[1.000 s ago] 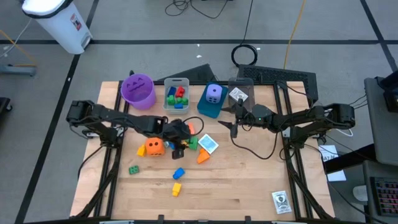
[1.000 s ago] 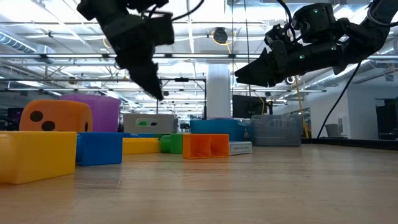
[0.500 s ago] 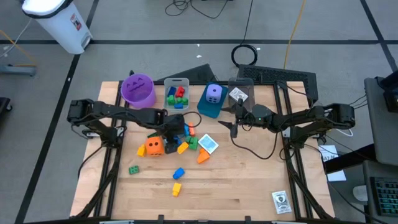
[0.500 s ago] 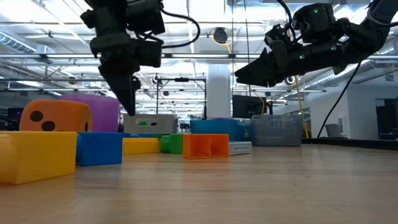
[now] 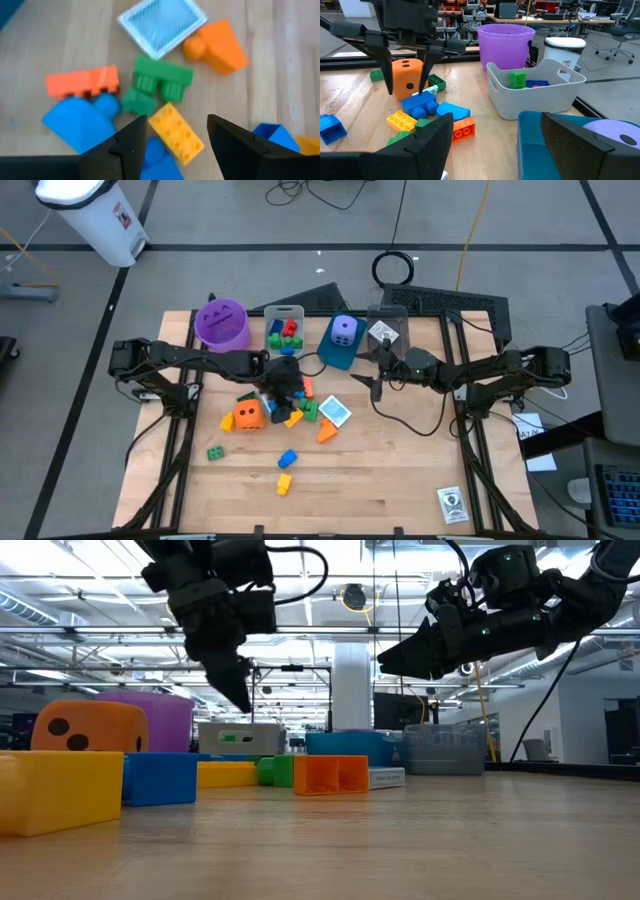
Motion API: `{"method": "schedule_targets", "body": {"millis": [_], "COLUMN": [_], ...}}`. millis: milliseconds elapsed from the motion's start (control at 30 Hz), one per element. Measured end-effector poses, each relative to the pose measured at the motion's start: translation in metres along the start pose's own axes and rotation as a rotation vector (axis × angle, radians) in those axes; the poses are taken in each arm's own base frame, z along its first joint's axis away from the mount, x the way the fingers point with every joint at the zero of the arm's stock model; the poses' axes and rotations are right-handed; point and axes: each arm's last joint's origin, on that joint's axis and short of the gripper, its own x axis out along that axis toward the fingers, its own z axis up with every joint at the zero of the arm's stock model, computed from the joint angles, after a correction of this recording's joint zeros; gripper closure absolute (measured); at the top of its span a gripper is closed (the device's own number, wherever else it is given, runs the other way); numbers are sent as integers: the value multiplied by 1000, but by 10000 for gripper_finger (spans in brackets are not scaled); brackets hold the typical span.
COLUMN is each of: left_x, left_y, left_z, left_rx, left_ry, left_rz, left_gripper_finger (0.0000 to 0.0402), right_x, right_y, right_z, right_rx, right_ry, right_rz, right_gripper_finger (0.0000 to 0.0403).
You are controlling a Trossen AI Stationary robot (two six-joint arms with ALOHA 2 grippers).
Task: Pick & Place Toys
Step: Put the blue game piece into the gray bin
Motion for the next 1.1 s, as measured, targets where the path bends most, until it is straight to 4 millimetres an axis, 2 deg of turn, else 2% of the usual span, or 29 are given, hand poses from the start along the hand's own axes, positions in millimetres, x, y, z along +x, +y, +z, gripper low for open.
{"method": "schedule_targets", "body": {"millis": [500, 700, 1100], "left_x": [4, 16, 10], "left_y": [0, 9, 24], "left_z": [9, 10, 13], "left_rx": [85, 118, 128], "left_ry": [-88, -81, -108], "left_rz": [-7, -1, 9], "left_gripper_finger": [188, 188, 188], "right_x": [0, 0, 0], "right_y": [0, 0, 0], "right_z": [0, 1, 2], "right_rx": [0, 0, 0], "right_ry": [0, -9, -15], "right_rz": [0, 0, 0], "right_gripper_finger": [115, 115, 115]}}
